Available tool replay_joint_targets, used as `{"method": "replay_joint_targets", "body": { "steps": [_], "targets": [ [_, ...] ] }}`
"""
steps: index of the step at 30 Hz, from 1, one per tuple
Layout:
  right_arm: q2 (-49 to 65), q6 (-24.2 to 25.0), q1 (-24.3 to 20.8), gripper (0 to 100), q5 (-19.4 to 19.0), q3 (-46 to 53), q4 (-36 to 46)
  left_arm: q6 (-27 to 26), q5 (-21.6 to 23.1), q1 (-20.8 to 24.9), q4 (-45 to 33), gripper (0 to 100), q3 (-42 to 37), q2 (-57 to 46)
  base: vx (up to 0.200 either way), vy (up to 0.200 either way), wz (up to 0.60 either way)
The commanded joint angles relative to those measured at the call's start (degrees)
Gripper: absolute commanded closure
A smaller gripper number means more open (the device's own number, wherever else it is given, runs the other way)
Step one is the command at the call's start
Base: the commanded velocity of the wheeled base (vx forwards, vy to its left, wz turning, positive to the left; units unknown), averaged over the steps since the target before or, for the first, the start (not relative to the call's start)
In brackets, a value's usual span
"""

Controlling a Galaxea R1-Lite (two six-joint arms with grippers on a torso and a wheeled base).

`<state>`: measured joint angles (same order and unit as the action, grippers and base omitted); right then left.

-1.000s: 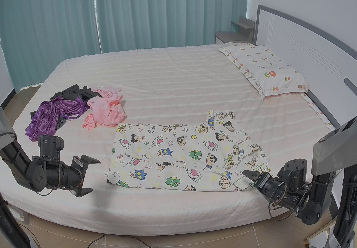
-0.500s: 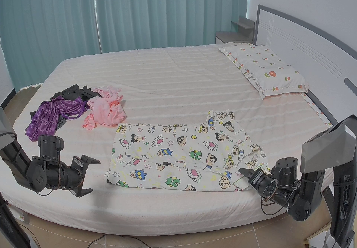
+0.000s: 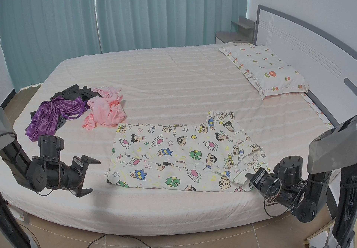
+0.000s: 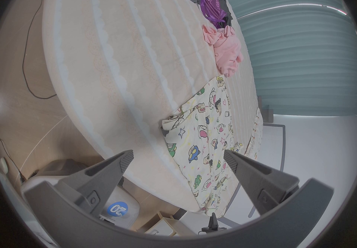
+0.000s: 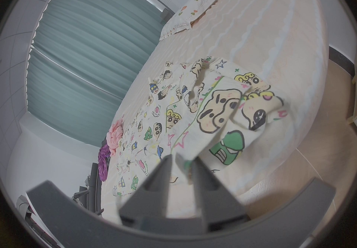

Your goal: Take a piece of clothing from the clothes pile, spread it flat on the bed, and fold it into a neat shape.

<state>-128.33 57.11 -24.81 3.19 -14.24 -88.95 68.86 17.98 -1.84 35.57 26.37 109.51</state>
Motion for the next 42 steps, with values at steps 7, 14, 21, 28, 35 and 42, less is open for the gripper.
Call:
{"method": "replay_joint_targets", "body": {
  "steps": [7, 14, 21, 28, 35, 42],
  "targets": [
    [5.5, -5.1, 1.5, 100, -0.7, -14.9, 14.7, 0.0, 0.0, -0.1, 0.0, 0, 0.0, 0.1, 0.0, 0.0, 0.0],
    [5.5, -8.0, 4.4, 100, -3.5, -25.0, 25.4, 0.0, 0.0, 0.0, 0.0, 0, 0.0, 0.2, 0.0, 0.0, 0.0],
    [5.0, -11.3, 5.3, 100, -3.6, -31.7, 32.6, 0.0, -0.1, 0.0, 0.0, 0, 0.1, 0.4, 0.0, 0.0, 0.0],
    [4.2, -12.6, 5.6, 100, -5.0, -36.0, 38.5, 0.0, -0.1, 0.0, 0.2, 0, 0.0, 0.4, 0.0, 0.0, 0.0],
    [4.8, -14.2, 4.9, 100, -4.9, -35.7, 43.7, -0.1, -0.3, 0.0, 0.8, 0, -0.2, 0.5, 0.0, 0.0, 0.0],
    [10.1, -14.2, 2.8, 100, -4.4, -27.6, 44.0, 0.0, -0.3, 0.1, 0.8, 0, -0.3, 0.5, 0.0, 0.0, 0.0]
  ]
}}
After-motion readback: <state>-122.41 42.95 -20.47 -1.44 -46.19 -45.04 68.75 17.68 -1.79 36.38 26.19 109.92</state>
